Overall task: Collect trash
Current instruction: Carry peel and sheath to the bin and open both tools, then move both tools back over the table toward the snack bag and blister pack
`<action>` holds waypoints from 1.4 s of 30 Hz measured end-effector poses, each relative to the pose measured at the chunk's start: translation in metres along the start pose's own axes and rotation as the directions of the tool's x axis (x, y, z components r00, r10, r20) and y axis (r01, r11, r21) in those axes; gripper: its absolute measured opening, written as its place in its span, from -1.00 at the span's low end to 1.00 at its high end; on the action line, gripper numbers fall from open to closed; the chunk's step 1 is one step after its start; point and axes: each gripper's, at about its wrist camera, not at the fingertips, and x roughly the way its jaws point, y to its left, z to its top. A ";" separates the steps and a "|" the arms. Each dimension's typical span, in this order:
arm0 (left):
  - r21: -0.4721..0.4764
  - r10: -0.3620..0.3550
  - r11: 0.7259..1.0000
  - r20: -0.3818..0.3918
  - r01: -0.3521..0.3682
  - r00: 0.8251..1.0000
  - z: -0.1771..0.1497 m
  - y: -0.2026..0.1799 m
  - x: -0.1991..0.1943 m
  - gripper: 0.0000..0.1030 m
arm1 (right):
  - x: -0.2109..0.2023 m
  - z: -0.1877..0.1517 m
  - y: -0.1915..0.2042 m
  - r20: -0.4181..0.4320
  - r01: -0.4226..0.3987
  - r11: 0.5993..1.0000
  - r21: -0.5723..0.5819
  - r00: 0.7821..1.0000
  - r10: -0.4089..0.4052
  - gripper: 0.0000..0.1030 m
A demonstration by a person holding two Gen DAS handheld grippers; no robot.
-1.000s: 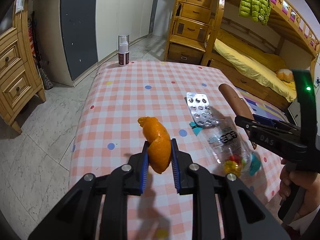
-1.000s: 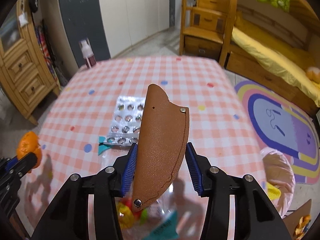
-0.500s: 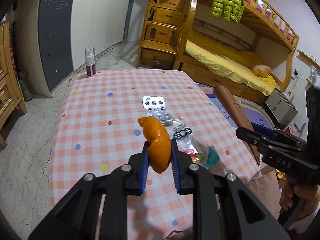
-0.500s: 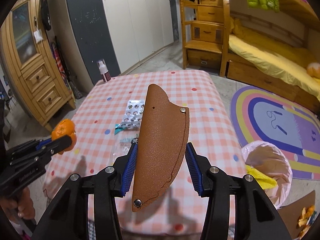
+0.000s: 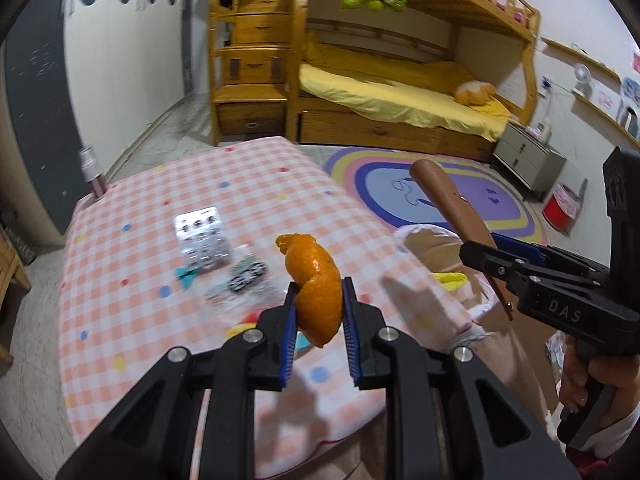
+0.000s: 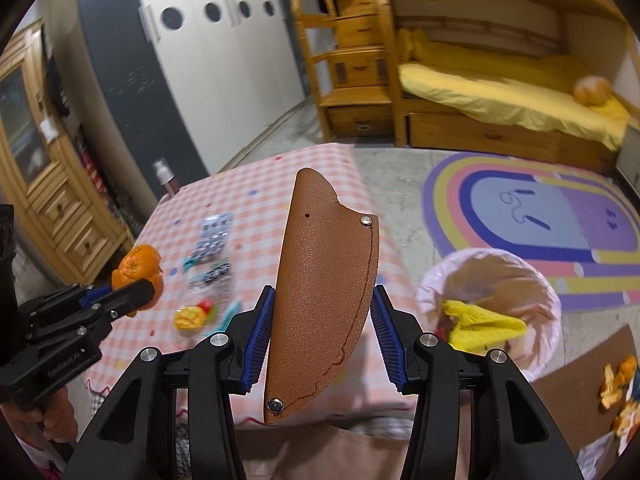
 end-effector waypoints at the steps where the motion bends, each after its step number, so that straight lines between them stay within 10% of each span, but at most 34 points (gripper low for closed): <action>1: 0.015 -0.010 1.000 -0.004 0.010 1.000 0.002 -0.007 0.004 -0.63 | -0.003 -0.002 -0.007 0.003 0.009 1.000 0.014 1.000 -0.009 -0.05; 29: 0.299 -0.179 0.929 -0.147 0.216 0.973 0.064 -0.182 0.161 -0.62 | 0.005 0.007 -0.196 0.049 0.144 0.928 0.345 0.984 -0.170 -0.04; 33: 0.297 -0.155 0.935 -0.148 0.193 0.977 0.068 -0.184 0.176 0.21 | 0.022 0.011 -0.208 0.012 0.188 0.918 0.349 0.979 -0.205 0.13; 42: 0.226 -0.083 0.968 -0.131 0.111 0.988 0.064 -0.148 0.164 0.22 | 0.018 -0.006 -0.206 -0.030 0.197 0.910 0.366 0.979 -0.200 0.13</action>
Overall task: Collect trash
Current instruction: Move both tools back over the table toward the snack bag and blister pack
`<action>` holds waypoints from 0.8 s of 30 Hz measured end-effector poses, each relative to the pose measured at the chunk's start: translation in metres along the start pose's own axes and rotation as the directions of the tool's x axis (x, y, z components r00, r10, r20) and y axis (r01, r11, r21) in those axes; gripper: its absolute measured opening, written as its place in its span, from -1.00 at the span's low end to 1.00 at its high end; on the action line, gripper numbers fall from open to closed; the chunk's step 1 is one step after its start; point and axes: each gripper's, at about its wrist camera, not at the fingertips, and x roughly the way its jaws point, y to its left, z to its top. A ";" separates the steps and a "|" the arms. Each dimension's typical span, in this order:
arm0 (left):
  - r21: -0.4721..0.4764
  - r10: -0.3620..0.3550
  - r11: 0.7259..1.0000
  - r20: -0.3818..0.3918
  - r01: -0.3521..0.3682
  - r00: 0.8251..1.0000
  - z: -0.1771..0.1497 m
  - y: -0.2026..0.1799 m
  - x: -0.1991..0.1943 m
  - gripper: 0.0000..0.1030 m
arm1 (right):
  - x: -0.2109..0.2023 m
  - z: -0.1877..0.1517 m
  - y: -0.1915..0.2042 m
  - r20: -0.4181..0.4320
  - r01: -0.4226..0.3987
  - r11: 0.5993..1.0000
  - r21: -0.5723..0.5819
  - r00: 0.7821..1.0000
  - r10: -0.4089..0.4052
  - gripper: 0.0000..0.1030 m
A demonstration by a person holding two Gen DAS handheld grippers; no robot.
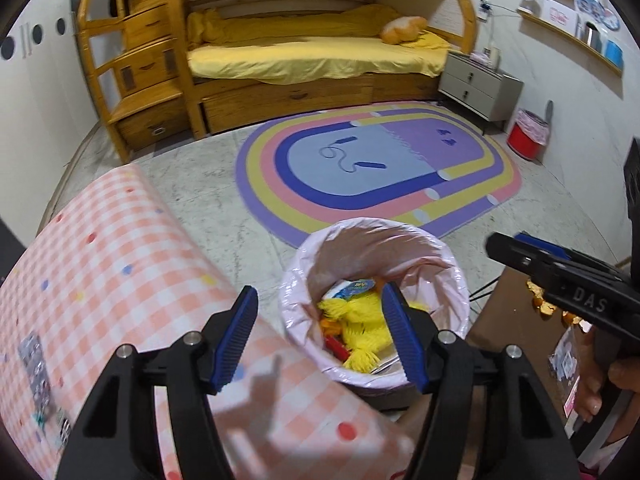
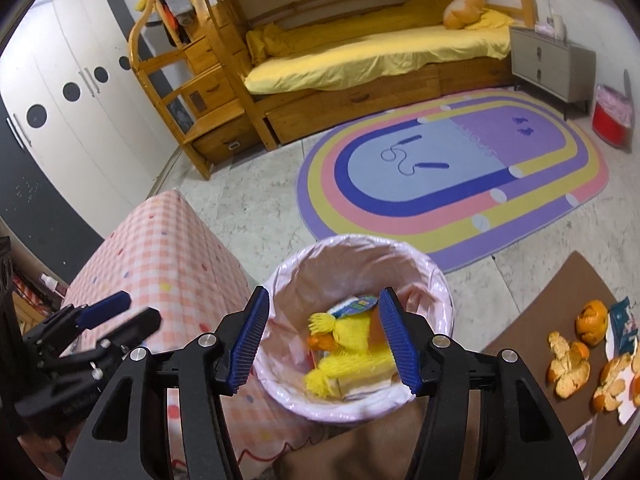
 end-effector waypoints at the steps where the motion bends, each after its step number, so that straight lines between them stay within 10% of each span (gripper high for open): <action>1: -0.011 0.008 1.000 0.006 -0.008 1.000 -0.002 0.004 -0.006 0.22 | -0.006 -0.002 0.003 0.002 0.000 1.000 -0.004 1.000 0.000 0.13; 24: -0.295 0.268 0.924 0.051 -0.241 0.962 -0.101 0.117 -0.151 0.32 | -0.075 -0.054 0.152 -0.018 -0.148 0.930 -0.338 0.988 0.151 0.11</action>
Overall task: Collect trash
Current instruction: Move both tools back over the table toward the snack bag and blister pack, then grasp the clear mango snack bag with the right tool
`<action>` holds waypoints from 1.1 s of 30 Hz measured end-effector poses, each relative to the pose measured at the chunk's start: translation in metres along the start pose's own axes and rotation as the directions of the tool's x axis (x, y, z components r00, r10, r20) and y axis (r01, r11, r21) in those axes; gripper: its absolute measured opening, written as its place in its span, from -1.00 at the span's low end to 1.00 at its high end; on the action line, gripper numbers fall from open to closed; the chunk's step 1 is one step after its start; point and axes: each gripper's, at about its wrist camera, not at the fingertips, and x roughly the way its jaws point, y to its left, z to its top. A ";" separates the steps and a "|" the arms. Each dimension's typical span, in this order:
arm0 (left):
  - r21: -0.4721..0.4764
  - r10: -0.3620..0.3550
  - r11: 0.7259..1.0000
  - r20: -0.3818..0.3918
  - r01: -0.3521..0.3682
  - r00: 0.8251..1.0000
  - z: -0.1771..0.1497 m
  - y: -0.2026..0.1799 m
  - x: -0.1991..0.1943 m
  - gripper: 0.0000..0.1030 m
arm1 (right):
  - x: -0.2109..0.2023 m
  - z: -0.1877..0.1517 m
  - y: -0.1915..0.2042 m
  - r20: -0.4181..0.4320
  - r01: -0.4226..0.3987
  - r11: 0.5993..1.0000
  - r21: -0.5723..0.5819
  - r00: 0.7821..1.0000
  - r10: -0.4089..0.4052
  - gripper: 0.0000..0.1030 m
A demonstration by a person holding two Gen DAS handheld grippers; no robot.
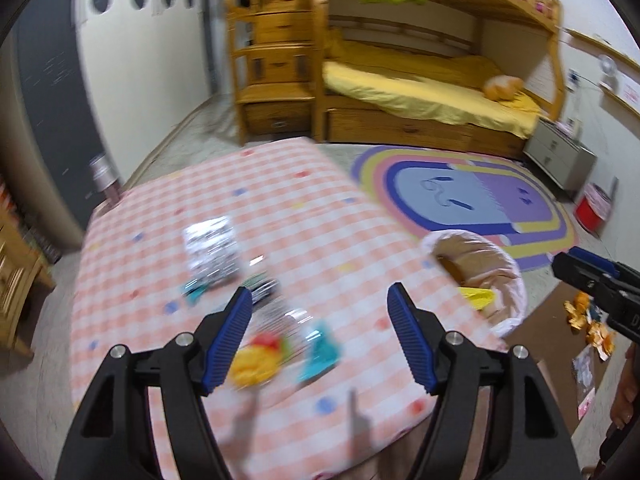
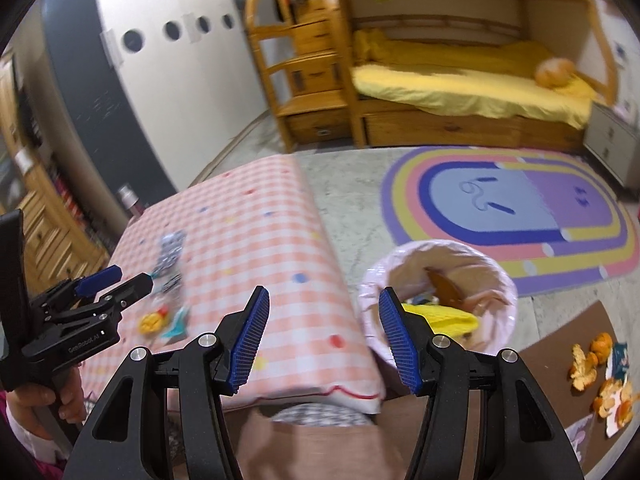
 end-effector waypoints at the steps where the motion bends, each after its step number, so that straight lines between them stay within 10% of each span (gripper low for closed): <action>1: -0.029 0.018 0.999 -0.007 -0.019 1.000 -0.004 0.013 -0.003 0.32 | 0.001 0.000 0.008 -0.001 -0.010 1.000 -0.017 1.000 0.010 0.10; 25: -0.211 0.156 0.963 -0.066 -0.166 0.986 -0.061 0.123 -0.015 0.33 | 0.060 -0.017 0.125 -0.163 -0.145 0.963 -0.228 0.981 0.109 -0.07; 33: -0.224 0.172 0.957 -0.081 -0.186 0.982 -0.066 0.137 -0.011 0.33 | 0.099 -0.024 0.158 -0.225 -0.167 0.951 -0.261 0.968 0.108 0.42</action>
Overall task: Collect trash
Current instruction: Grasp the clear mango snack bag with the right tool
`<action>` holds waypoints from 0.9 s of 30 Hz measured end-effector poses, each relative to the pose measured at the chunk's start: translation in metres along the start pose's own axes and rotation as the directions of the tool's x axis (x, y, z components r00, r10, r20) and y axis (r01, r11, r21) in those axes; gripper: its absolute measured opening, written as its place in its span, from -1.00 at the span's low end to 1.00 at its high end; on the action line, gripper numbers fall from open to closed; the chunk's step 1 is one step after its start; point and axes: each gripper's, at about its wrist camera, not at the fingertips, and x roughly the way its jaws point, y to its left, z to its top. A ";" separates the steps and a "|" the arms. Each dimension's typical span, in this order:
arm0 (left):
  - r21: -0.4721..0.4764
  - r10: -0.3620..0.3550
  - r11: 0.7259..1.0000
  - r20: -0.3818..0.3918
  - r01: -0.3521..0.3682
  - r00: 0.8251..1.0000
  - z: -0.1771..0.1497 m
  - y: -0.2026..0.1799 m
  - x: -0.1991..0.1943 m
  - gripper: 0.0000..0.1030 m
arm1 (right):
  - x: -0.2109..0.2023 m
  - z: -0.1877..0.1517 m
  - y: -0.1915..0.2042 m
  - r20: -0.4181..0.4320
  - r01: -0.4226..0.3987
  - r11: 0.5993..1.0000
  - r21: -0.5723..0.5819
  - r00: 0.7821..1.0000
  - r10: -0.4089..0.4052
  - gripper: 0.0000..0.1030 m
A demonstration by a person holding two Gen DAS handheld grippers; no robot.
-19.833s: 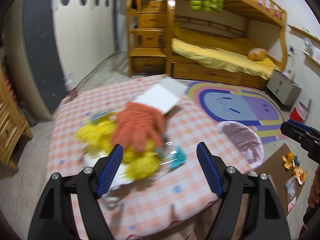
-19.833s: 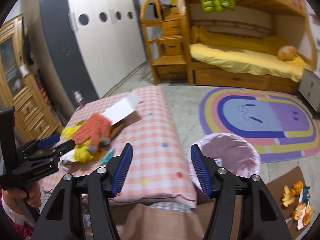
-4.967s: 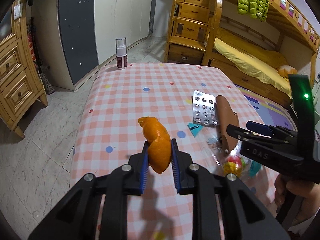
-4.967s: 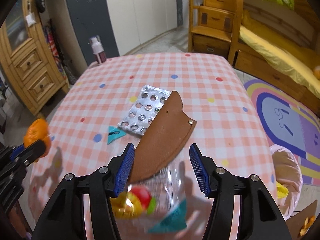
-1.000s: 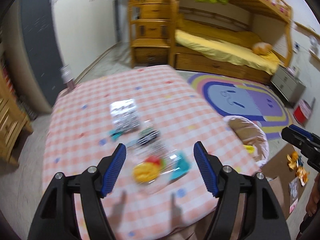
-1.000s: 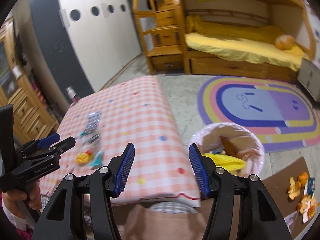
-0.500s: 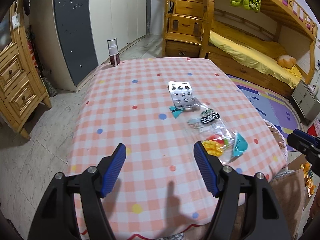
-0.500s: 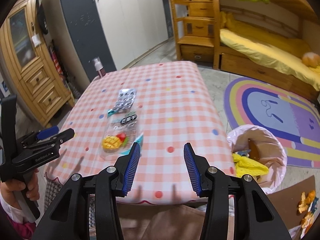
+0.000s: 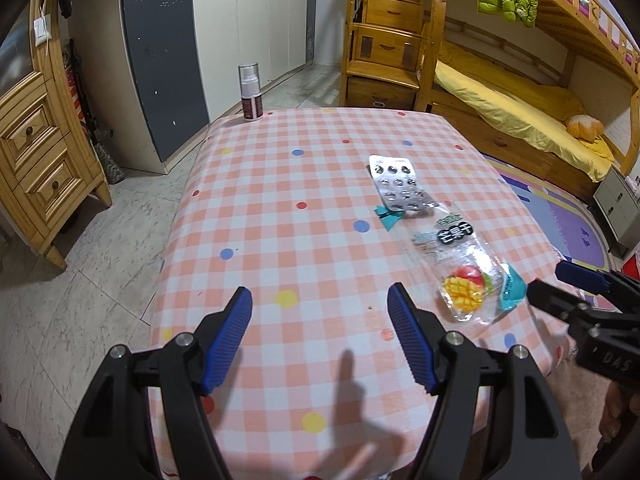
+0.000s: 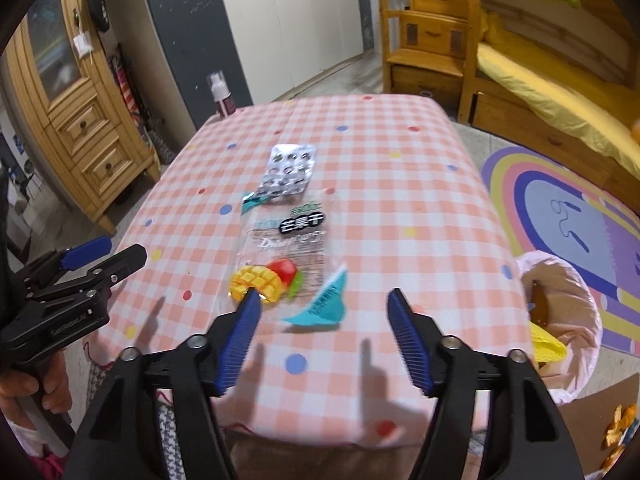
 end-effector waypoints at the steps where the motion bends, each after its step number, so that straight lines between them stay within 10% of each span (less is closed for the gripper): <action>1: -0.002 0.004 1.000 -0.005 -0.004 1.000 0.000 0.002 0.002 0.33 | 0.004 0.001 0.002 -0.006 -0.001 1.000 -0.005 1.000 0.001 0.43; 17: -0.043 0.014 0.999 -0.026 -0.015 1.000 -0.003 0.023 0.012 0.33 | 0.054 0.008 0.023 -0.067 0.069 0.993 -0.101 0.995 -0.076 0.52; 27: -0.030 0.013 0.999 -0.017 -0.014 1.000 -0.003 0.018 0.008 0.33 | 0.038 0.001 0.010 -0.076 0.055 0.997 -0.052 0.995 -0.059 -0.56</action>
